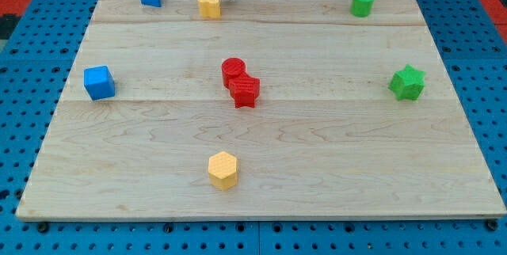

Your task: Place green circle to the right of the blue cube

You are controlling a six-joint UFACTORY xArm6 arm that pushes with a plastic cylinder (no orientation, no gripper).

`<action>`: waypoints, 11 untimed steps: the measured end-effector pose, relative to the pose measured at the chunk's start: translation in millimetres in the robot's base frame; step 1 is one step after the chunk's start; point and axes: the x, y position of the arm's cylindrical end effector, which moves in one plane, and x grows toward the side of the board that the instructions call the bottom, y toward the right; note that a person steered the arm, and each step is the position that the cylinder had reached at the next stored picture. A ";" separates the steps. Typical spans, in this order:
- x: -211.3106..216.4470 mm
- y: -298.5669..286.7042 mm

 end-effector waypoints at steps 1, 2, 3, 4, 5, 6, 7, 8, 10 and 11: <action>7.4 25.3; 23.9 92.3; 27.0 92.7; 39.0 43.0; 58.7 114.0; 94.5 168.7; 111.1 259.6; 111.1 367.5; 112.0 396.7; 112.5 396.4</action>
